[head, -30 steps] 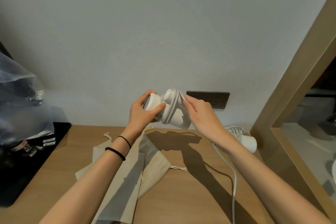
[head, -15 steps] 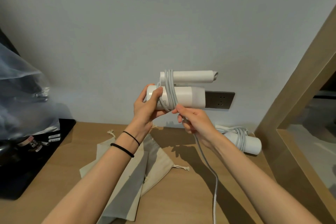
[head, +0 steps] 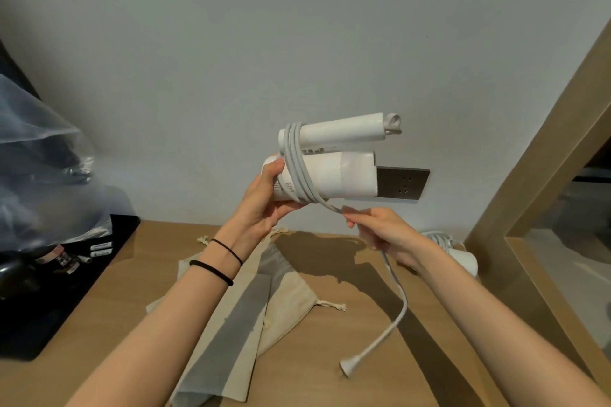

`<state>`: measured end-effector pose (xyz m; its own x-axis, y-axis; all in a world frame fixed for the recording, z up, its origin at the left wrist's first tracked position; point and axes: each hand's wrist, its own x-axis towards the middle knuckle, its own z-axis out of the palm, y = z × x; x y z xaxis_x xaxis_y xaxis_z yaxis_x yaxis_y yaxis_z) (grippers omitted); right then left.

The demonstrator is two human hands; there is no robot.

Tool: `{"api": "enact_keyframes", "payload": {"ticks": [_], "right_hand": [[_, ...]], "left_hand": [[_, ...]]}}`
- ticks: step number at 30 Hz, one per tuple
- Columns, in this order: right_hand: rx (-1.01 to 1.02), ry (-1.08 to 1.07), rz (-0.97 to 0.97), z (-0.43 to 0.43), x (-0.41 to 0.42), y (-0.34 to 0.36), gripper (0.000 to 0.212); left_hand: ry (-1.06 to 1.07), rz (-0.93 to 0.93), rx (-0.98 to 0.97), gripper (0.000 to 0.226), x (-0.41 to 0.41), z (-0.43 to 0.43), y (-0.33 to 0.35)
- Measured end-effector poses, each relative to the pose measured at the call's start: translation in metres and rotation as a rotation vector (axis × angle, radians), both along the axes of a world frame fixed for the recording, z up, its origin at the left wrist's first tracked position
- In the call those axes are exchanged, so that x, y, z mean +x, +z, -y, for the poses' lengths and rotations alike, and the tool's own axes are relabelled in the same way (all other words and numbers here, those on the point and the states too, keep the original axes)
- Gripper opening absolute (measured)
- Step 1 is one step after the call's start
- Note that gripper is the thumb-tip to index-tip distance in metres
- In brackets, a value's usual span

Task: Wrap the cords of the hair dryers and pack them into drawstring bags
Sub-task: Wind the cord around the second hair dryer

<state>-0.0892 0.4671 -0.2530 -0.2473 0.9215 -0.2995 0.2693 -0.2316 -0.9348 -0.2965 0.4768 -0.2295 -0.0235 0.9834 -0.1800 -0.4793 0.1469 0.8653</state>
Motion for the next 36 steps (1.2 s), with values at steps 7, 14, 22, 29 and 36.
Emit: {"api": "enact_keyframes", "payload": {"ticks": [7, 14, 22, 29, 36], "right_hand": [[0.039, 0.005, 0.043, -0.013, 0.032, 0.006, 0.023], [0.027, 0.021, 0.177, -0.01, 0.038, 0.038, 0.031], [0.206, 0.049, 0.308, -0.003, 0.033, 0.059, 0.025], [0.442, 0.063, 0.472, 0.003, 0.023, 0.054, 0.027], [0.519, 0.114, 0.552, 0.009, 0.015, 0.064, 0.03]], "left_hand": [[-0.264, -0.221, 0.092, 0.064, -0.011, 0.009, -0.009], [-0.452, -0.319, 0.106, 0.05, -0.023, 0.01, -0.016], [-0.542, -0.714, 0.137, 0.038, -0.019, 0.015, -0.016], [-0.393, -0.671, 0.027, 0.027, -0.011, 0.015, -0.03], [-0.318, -0.686, 0.019, 0.027, -0.01, 0.012, -0.032]]}}
